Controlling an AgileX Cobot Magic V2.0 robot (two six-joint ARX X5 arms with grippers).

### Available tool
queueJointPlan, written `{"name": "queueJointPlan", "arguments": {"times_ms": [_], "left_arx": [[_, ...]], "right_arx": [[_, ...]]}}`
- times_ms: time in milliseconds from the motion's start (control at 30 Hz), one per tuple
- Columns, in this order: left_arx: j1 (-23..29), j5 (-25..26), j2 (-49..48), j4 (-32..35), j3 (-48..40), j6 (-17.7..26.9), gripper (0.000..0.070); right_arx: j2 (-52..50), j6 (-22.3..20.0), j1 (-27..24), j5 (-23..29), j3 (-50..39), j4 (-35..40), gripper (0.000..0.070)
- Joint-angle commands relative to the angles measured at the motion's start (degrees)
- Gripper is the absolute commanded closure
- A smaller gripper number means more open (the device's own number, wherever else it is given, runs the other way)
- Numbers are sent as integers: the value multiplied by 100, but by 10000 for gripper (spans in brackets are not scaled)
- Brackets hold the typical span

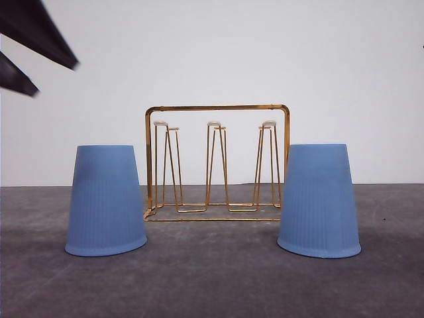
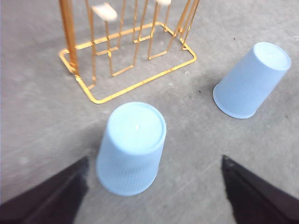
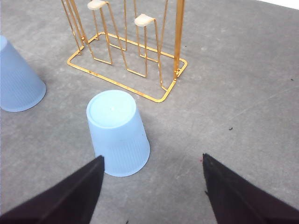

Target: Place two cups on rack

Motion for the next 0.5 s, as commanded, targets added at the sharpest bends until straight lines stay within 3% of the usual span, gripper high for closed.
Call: {"name": "queueJointPlan", "arguments": {"times_ms": [0,467], "left_arx": [[-66,-6,270,152,96,-136,103],[-546,-597,2082,1574,96,-41,62]], "right_arx": [[13,-24,31,15,59,61,272],[14,-24,28,17,59,61,272]]}}
